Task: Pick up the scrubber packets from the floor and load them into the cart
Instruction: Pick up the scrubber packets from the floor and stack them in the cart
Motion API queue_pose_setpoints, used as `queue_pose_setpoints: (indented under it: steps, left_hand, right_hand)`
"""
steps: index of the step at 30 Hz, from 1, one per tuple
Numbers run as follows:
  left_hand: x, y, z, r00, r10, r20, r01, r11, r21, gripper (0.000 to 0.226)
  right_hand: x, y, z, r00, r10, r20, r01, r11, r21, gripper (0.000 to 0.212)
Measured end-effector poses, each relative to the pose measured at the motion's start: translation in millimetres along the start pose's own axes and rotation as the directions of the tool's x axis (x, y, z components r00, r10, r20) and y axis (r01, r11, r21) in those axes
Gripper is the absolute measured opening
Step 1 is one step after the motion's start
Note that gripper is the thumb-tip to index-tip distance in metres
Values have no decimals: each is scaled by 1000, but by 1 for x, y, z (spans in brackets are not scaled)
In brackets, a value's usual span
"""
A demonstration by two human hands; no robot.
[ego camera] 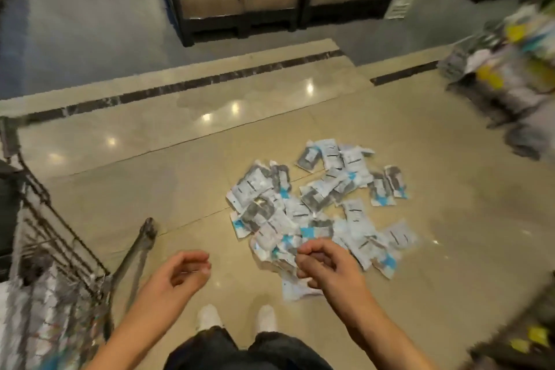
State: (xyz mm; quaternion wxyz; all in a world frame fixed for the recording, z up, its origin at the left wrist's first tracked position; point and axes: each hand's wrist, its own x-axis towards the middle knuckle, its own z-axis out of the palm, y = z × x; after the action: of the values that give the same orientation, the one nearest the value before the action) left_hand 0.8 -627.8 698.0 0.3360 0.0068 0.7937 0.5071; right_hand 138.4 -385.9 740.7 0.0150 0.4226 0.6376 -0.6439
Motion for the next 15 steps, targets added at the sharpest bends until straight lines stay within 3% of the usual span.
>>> queue_pose_setpoints:
  steps: [3,8,15]
  left_hand:
    - [23,27,30,987,51,153,-64,995,81,21]
    - [73,64,76,911,107,399,-192,965,181,25]
    - [109,119,140,777,105,621,-327,910,256,19]
  right_hand:
    - [-12,14,-42,977,37,-209,-12,993,118,13]
    - [-43,40,-83,834,174,-523,13,942,335,4]
    - [-82,51,-103,651,304,-696,74,887,456,7]
